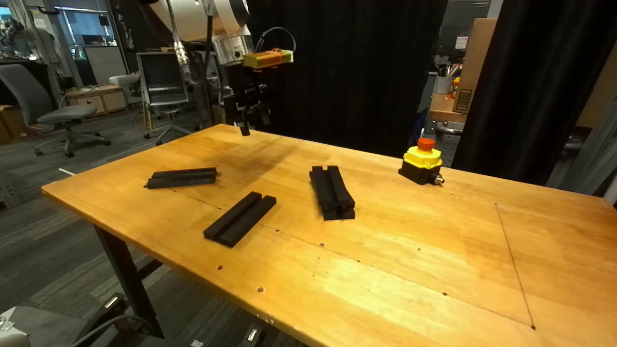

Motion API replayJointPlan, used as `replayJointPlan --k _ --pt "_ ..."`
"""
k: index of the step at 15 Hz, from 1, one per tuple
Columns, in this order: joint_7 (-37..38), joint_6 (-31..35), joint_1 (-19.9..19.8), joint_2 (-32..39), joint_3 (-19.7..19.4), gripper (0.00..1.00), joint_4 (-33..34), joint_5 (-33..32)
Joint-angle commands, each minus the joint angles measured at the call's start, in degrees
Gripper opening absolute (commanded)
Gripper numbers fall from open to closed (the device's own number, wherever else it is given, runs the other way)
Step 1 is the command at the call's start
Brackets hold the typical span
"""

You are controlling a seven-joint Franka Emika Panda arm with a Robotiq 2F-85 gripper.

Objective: Connect the black pads

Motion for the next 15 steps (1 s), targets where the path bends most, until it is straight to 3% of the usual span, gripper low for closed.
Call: replayJointPlan --k 1,9,15 --pt "-4.6 2.8 1.2 0.9 2.6 1.0 0.6 3.9" --pt "-6.5 0.9 6.9 4.2 6.4 1.0 1.3 4.1" --pt "-9.1 3.4 8.0 1.9 7.3 1.0 -4.4 3.3"
